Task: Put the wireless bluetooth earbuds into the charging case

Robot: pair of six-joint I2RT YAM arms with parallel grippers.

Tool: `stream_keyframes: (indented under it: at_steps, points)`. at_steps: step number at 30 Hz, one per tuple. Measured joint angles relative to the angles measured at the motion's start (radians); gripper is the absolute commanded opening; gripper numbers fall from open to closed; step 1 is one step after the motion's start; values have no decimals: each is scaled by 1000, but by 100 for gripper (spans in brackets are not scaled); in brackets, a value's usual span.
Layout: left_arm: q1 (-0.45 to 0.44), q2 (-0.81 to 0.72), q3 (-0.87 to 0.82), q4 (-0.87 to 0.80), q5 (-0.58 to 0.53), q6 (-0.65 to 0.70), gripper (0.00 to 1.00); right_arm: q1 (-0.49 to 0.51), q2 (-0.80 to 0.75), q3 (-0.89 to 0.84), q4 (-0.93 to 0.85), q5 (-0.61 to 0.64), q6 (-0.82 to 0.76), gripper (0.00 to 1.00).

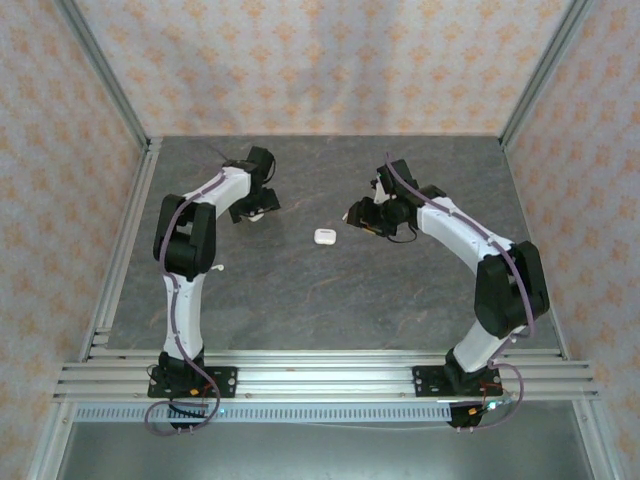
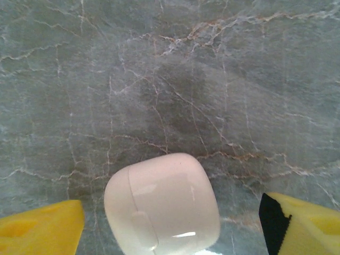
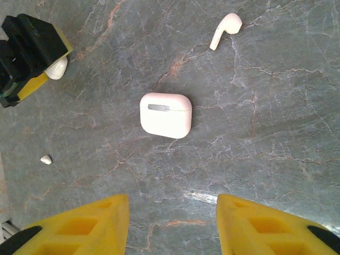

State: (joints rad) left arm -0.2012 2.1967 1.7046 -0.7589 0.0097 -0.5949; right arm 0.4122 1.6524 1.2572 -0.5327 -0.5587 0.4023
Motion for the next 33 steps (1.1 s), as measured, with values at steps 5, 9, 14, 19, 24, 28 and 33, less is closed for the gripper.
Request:
stream_keyframes:
  at_steps: [5,9,14,19,24,28,33]
  points:
    - [0,7,0,-3,0,-6,67,0,14,6,0,-13,0,47]
    - [0,6,-11,16,5,23,56,-1,19,14,0,-32,1,47]
    - [-2,-27,-68,64,11,100,52,-15,19,20,1,-63,8,47]
    - [-2,-75,-140,104,39,182,46,-31,6,20,-3,-68,8,47]
    - [-6,-209,-293,144,97,279,46,-69,-43,24,-53,-93,0,47]
    - [-36,-374,-374,156,142,363,46,-125,-57,61,-112,-145,-8,47]
    - [-154,-579,-417,190,183,495,45,-146,-70,128,-181,-235,-18,46]
